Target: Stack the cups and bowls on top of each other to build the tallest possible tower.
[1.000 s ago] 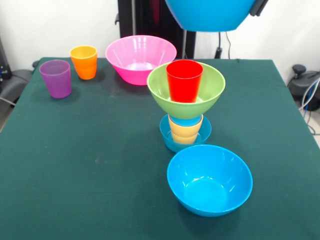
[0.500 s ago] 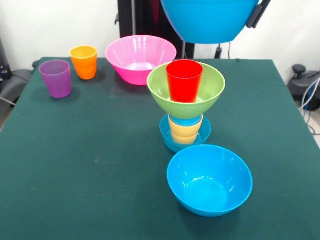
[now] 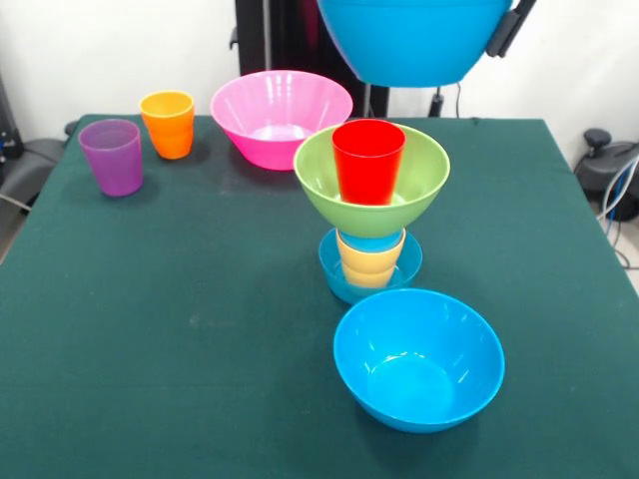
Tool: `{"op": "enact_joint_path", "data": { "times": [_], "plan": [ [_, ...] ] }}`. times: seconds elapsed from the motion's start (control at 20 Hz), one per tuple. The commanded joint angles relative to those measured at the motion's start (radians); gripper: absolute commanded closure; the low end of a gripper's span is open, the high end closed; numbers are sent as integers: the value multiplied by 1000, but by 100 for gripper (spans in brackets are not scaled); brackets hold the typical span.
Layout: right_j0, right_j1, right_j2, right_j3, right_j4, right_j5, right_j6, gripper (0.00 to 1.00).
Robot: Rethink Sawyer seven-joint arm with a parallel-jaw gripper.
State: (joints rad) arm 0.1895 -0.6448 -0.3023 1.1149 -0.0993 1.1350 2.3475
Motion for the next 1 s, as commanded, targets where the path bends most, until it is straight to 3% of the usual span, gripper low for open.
{"op": "enact_joint_path", "data": {
  "times": [0.05, 0.7, 1.0],
  "plan": [
    [-24, 0, 73, 130, -73, -59, -106, 100],
    [-50, -14, 97, 247, -50, -192, -84, 100],
    [-43, -11, 94, 220, -60, -164, -91, 100]
  ]
}}
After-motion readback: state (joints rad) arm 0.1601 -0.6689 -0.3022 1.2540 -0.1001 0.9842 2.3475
